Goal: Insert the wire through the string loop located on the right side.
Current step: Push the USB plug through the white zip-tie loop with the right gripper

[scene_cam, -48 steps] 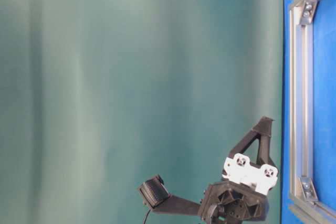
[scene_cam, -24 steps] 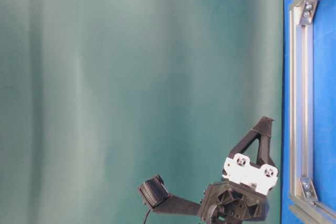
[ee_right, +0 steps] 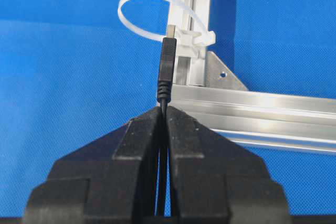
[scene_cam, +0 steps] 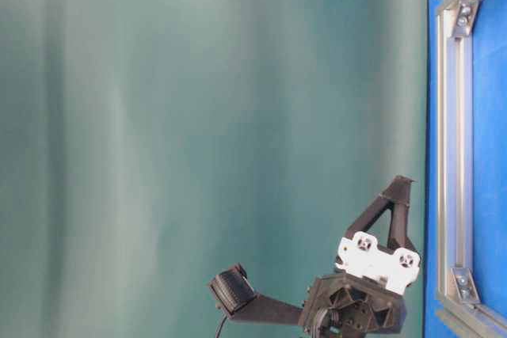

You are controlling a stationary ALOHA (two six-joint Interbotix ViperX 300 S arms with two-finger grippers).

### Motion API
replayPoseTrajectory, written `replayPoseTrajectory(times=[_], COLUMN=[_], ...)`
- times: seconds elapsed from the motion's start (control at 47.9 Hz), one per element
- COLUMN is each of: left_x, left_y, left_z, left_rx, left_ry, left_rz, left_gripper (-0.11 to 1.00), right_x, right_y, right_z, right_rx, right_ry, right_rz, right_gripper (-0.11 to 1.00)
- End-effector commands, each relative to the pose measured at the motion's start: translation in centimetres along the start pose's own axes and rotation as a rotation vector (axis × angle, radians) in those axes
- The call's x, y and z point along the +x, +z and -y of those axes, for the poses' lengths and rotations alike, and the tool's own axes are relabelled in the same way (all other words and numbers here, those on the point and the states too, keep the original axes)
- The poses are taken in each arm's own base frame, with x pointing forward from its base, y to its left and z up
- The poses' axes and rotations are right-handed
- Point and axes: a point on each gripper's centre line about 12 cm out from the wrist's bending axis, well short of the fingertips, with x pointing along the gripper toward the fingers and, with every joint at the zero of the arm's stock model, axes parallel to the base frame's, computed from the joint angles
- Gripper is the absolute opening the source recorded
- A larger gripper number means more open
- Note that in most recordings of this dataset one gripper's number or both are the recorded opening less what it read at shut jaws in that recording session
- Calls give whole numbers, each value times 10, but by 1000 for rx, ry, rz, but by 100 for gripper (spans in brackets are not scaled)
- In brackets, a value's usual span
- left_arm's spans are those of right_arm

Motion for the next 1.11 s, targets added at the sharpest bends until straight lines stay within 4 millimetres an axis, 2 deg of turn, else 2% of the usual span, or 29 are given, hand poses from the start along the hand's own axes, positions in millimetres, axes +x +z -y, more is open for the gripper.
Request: replayPoseTrajectory(times=[0.0,0.836,1.086], left_x=[-3,-3,-3], left_y=[15,15,15], left_z=[3,3,3], left_rx=[-2,-2,-2], left_ry=[-8,-8,-8], left_rz=[46,46,46], left_gripper=[0,0,0], right_x=[1,3,17], right_y=[6,7,11], right_z=[-1,-1,-1], right_rx=[0,1,-2], right_ry=[2,1,-6], right_rz=[21,29,35], right_gripper=[-4,-4,-4])
